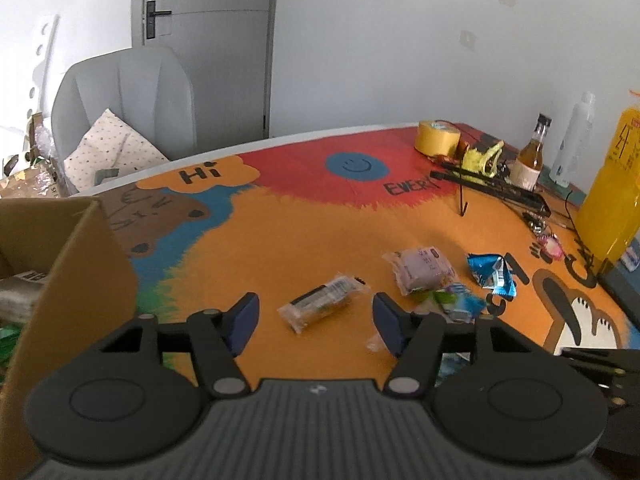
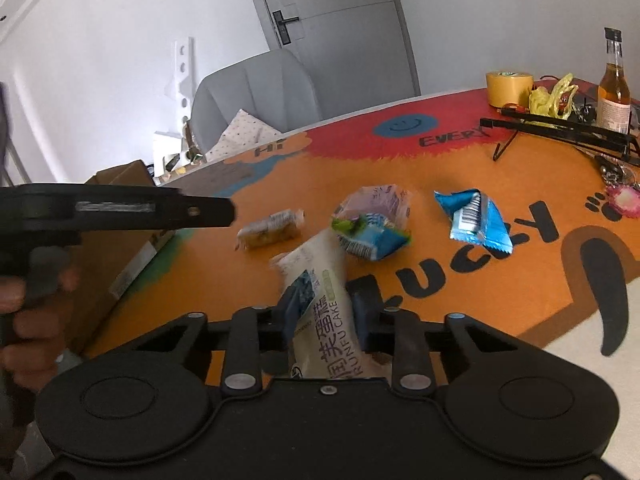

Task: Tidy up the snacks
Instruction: 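Grasp the white Runfu cake bag with the right gripper while the left grasps the clear snack stick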

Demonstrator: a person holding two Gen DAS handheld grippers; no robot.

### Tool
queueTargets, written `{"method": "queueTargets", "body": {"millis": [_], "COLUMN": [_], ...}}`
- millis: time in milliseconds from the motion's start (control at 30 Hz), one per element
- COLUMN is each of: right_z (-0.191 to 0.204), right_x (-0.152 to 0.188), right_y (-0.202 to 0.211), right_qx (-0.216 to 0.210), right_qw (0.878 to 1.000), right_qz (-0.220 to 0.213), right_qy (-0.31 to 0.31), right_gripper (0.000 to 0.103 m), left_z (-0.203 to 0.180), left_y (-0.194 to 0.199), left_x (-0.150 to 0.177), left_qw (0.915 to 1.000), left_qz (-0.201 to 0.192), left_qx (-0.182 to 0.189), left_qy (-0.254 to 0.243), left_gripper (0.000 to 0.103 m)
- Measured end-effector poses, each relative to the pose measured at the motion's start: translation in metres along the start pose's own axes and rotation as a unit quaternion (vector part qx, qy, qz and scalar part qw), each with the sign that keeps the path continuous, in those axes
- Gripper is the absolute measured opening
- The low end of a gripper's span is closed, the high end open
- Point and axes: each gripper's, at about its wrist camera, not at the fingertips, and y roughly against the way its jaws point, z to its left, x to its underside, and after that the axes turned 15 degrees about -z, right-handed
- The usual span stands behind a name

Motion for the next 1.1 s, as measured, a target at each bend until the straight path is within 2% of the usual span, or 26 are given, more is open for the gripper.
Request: {"method": "queueTargets", "body": {"millis": [267,467,600,667,867,1000,1033,1100], "right_z": [-0.012,-0.023,-0.027,-0.027,-0.032,-0.033,-0.032,-0.033], "right_x": [0.002,0.003,0.003,0.002,0.001,0.001,0.001,0.002], "right_y": [0.019,0.026,0.028,0.027,0.028,0.025,0.024,0.023], "right_qx": [0.007,0.027,0.045,0.056,0.088,0.106,0.108,0.109], "right_qw": [1.000,0.999,0.998,0.998,0.995,0.992,0.992,0.991], "right_qz": [0.002,-0.003,-0.008,-0.011,-0.019,-0.028,-0.030,-0.033], "right_qy": [-0.013,-0.025,-0.033,-0.036,-0.052,-0.063,-0.064,-0.067], "right_gripper": [0.025,0.025,0.025,0.025,0.025,0.024,0.024,0.024], "left_z": [-0.012,-0.013,-0.012,-0.011,-0.008,-0.007,-0.008,-0.009], "left_y": [-0.022,-0.033,-0.037,-0.039,-0.036,-0.030,-0.029,-0.029], "left_x": [0.008,0.015,0.019,0.022,0.021,0.016,0.015,0.012], "left_qw": [0.9999,0.9998,0.9997,0.9996,0.9995,0.9997,0.9998,0.9999], "left_qz": [0.008,0.015,0.022,0.029,0.029,0.021,0.016,0.008], "left_qx": [0.002,0.001,0.005,0.005,0.007,0.013,0.013,0.007], "left_qy": [-0.012,-0.010,-0.007,-0.003,0.002,0.002,0.001,-0.004], "left_gripper": [0.062,0.061,0.045,0.032,0.018,0.018,0.020,0.032]}}
